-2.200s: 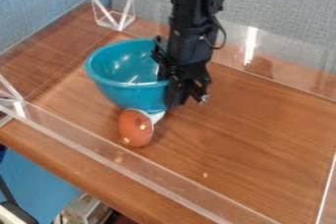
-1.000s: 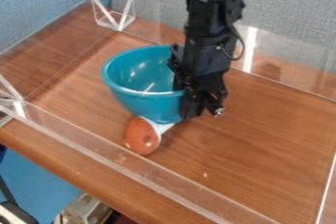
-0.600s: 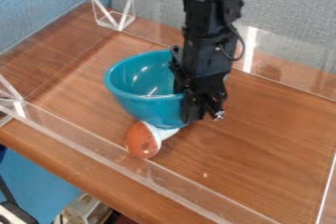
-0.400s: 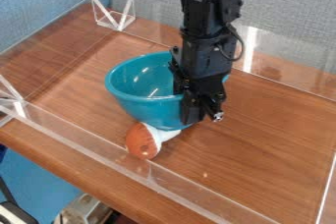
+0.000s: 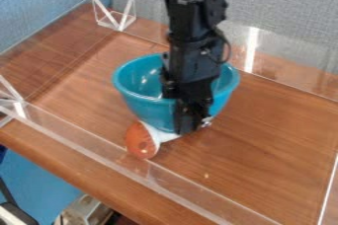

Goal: Remove the mushroom from inside the blue bowl and put it on the table

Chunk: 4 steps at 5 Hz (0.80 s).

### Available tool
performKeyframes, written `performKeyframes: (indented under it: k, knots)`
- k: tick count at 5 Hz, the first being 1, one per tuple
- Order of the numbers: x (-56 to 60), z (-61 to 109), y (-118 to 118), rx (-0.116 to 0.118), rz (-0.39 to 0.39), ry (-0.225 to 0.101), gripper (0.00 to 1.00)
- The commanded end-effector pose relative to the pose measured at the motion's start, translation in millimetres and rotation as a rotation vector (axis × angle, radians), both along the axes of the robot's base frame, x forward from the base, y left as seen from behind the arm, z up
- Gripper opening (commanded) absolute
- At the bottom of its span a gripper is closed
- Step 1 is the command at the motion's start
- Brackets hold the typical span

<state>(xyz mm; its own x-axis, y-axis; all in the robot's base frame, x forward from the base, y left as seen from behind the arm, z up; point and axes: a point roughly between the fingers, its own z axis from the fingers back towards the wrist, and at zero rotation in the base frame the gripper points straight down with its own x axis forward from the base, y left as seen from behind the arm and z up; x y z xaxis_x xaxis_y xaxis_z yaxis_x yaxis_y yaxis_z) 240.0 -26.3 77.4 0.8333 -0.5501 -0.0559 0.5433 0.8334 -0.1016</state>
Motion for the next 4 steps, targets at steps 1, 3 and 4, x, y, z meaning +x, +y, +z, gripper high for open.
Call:
performKeyframes:
  k: [1,3,4]
  knots:
    - [-1.5,4.0,12.8,-0.010,0.029,-0.036,0.00]
    - [-2.7,-4.8,22.0,-0.008,0.034,-0.035,1.00]
    - [1.6,-8.7,22.9,-0.008,0.031,-0.041,1.00]
